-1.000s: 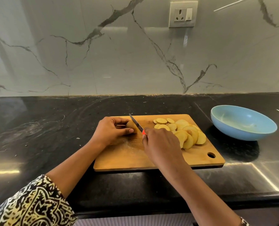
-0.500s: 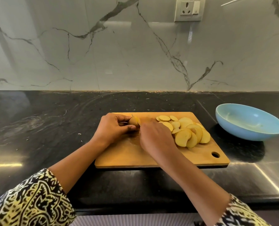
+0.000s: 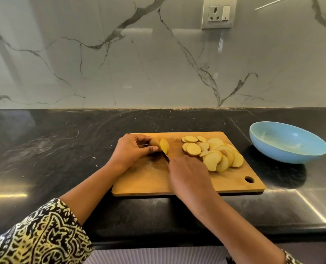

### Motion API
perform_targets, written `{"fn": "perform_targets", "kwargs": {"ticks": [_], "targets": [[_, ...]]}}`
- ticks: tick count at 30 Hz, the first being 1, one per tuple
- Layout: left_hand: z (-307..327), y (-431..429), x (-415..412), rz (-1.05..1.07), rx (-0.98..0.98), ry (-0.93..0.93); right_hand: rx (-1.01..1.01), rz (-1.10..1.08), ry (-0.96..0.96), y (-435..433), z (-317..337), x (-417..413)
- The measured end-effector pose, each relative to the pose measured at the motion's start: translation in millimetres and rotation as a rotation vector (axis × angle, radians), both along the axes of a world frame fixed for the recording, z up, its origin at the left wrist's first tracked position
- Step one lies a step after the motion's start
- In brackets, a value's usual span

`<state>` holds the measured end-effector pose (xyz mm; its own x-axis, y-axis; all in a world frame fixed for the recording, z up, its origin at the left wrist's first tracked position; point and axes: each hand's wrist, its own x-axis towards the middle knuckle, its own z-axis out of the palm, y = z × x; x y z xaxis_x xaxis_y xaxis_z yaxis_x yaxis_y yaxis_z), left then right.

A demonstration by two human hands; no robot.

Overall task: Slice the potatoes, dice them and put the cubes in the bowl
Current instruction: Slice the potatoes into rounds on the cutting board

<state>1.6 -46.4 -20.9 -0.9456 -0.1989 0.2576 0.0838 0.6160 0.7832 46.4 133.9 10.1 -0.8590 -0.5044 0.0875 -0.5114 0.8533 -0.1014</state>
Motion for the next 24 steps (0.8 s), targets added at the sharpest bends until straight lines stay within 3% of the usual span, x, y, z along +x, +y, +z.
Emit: {"fn": "perform_targets", "kwargs": {"ticks": [11,18,24], "targets": [[2.3,-1.1,0.4,-0.018,0.046,-0.032,-0.131,-0.356,-0.036,27.7,-1.0,-27.0],[1.2,-1.6,-0.8,-0.009,0.049,-0.032,-0.115,-0.107,0.098,16.2,-10.2,-1.1],[0.7,-2.8,-0.9,-0.021,0.056,-0.027,-0.101,-0.238,0.064,23.4,-7.8,-3.5]]}}
